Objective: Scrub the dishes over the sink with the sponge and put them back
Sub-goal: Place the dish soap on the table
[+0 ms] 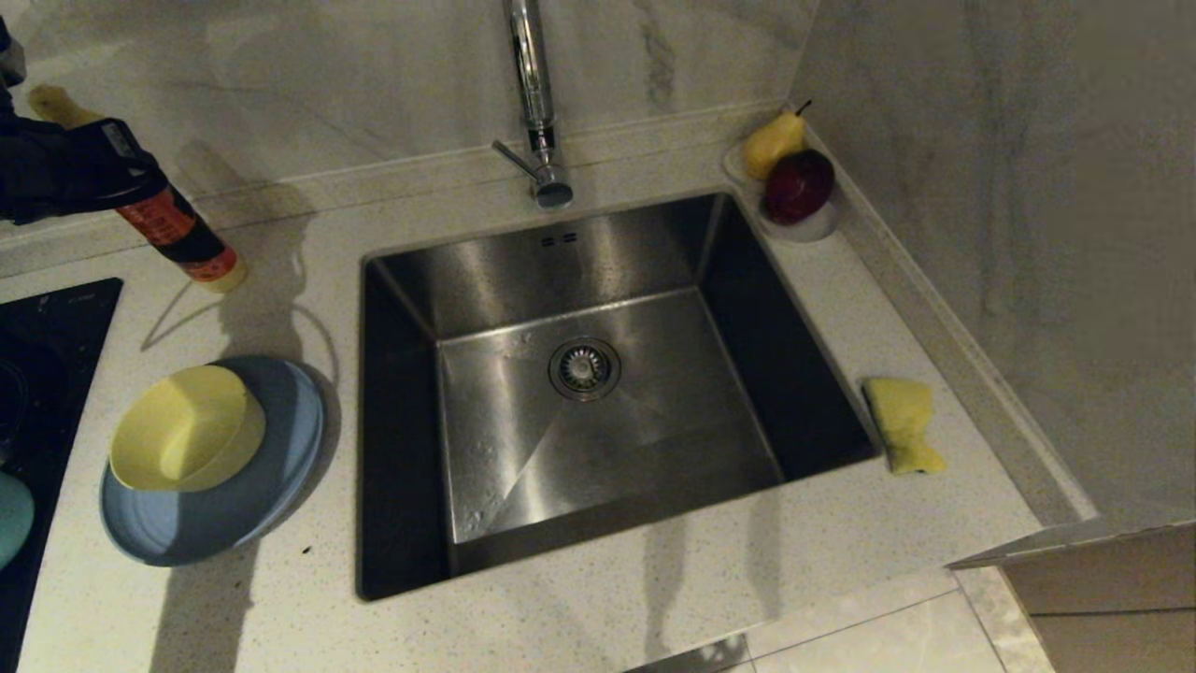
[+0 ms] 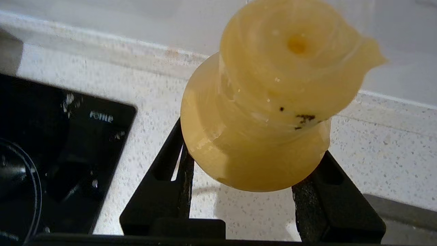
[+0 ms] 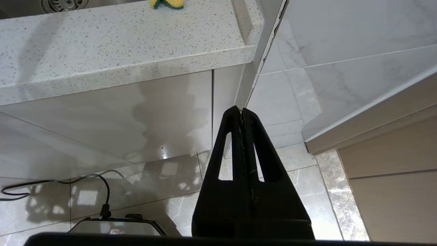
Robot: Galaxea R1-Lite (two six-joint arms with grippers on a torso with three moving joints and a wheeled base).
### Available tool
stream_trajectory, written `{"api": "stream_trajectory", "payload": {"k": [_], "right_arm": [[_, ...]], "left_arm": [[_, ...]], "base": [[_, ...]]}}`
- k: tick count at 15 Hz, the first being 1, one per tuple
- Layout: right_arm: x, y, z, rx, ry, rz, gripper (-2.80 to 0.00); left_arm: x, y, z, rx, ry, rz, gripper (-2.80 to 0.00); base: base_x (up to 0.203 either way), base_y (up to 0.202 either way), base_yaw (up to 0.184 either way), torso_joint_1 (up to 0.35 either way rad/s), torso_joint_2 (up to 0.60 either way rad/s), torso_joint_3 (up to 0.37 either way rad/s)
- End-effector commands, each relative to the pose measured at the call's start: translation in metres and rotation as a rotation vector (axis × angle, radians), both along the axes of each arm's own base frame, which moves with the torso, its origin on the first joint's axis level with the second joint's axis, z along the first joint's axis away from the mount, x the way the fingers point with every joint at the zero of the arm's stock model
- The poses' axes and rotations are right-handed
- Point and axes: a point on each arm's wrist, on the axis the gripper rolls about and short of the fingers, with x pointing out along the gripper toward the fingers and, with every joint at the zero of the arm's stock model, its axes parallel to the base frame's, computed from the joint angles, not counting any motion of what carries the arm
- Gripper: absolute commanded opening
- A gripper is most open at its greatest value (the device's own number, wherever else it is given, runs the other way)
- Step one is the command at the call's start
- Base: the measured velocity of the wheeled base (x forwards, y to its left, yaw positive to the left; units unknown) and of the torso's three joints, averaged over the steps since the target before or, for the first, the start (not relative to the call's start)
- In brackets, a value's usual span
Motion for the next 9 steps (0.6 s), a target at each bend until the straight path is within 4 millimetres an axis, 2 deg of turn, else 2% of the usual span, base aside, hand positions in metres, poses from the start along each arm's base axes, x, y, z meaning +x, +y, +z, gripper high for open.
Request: {"api": "stream_trajectory", "payload": {"k": [1, 2, 3, 9], "right_arm": [[-0.0001, 0.0, -0.0001, 0.0, -0.001, 0.0, -2.8], [-0.0001, 0.0, -0.0001, 0.0, -0.001, 0.0, -2.8], [-0.0001, 0.0, -0.0001, 0.0, -0.001, 0.0, -2.8], [-0.0001, 0.0, -0.0001, 0.0, -0.001, 0.0, -2.8]], "left_arm": [[-0.0013, -0.0003, -0.0004, -0.008, 0.007, 0.002, -2.8], [-0.0011, 0.0003, -0.0019, -0.011, 0.012, 0.003, -2.8], [-0.0004, 0.0006, -0.0036, -0.009, 0.018, 0.005, 0.0], [-0.0036, -0.0009, 0.0022, 0.002, -0.003, 0.003, 0.0]], "base": [[0.0, 0.0, 0.0, 0.0, 0.0, 0.0], [0.0, 0.0, 0.0, 0.0, 0.0, 0.0], [0.0, 0.0, 0.0, 0.0, 0.0, 0.0], [0.0, 0.0, 0.0, 0.0, 0.0, 0.0]]}}
